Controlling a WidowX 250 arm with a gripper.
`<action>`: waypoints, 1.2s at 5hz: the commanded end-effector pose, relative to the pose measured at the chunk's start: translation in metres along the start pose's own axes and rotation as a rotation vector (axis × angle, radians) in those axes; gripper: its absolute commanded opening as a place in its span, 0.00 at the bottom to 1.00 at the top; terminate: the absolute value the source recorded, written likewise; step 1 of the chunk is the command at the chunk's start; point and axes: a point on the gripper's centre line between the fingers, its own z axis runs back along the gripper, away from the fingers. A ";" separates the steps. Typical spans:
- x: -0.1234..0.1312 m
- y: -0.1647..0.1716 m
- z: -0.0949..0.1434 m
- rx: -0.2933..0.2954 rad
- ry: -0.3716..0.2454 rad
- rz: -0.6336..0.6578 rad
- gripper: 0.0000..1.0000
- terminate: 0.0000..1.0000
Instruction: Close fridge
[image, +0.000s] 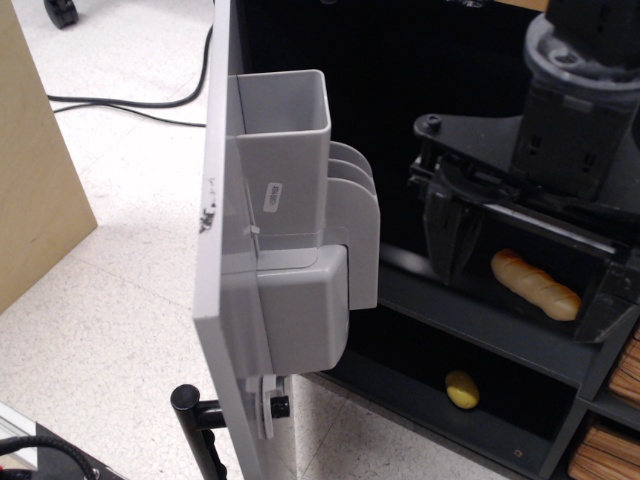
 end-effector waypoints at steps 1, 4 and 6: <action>0.000 0.000 0.000 0.000 0.000 0.000 1.00 0.00; 0.016 0.029 0.056 -0.031 -0.014 0.083 1.00 0.00; 0.008 0.077 0.065 0.006 -0.064 0.176 1.00 0.00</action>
